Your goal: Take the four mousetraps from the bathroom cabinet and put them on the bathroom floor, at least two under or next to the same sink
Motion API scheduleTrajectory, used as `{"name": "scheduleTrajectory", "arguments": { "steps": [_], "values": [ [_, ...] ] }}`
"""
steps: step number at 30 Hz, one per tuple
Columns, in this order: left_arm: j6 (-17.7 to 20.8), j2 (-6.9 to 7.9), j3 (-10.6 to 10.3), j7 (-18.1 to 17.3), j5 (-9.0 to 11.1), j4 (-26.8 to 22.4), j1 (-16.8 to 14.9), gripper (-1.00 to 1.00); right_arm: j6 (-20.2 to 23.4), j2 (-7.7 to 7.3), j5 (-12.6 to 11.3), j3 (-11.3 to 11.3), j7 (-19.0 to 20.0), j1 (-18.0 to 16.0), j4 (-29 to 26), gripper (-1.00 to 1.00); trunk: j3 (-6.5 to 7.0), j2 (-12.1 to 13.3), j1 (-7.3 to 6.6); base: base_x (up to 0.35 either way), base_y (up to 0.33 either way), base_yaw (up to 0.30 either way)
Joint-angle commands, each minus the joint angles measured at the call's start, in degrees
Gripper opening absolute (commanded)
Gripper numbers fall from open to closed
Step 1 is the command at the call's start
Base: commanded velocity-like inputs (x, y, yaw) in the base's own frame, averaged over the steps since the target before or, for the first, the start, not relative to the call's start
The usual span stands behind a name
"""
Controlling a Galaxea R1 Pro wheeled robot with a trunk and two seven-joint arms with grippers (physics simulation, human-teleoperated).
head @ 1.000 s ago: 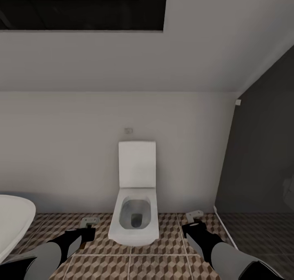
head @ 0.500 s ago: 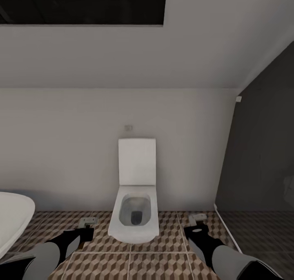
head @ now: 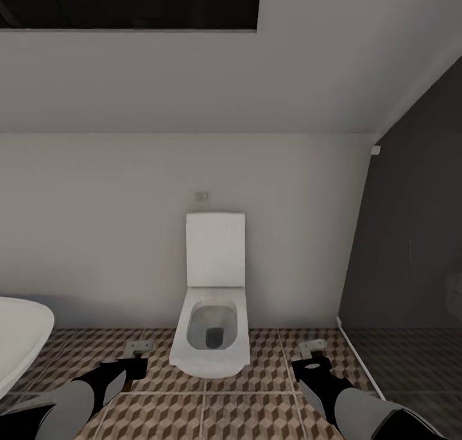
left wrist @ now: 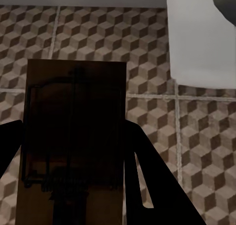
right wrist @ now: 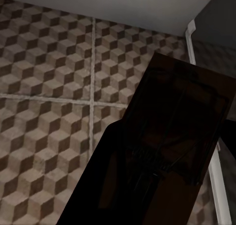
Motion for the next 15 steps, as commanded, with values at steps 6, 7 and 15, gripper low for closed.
{"name": "scheduleTrajectory", "arguments": {
  "steps": [6,7,15],
  "values": [
    [0.3,0.02,0.5,-0.1,-0.8,-0.1,0.0,-1.0,0.0,-0.05,-0.3,0.5,-0.2,0.0,0.1,-1.0,-1.14,-2.5,1.32,0.0,0.0,0.0],
    [0.3,0.04,0.5,-0.1,-0.8,-0.1,0.0,-1.0,-0.2,-0.05,-0.3,0.5,-0.2,0.0,0.1,-1.0,-1.32,-2.9,1.54,0.0,0.0,0.0],
    [0.3,0.09,0.5,0.1,-0.8,0.0,0.0,-1.0,-3.5,0.93,-0.3,0.5,-0.1,0.9,2.2,-1.0,-2.76,-6.1,3.29,0.0,0.0,0.0]
  ]
}}
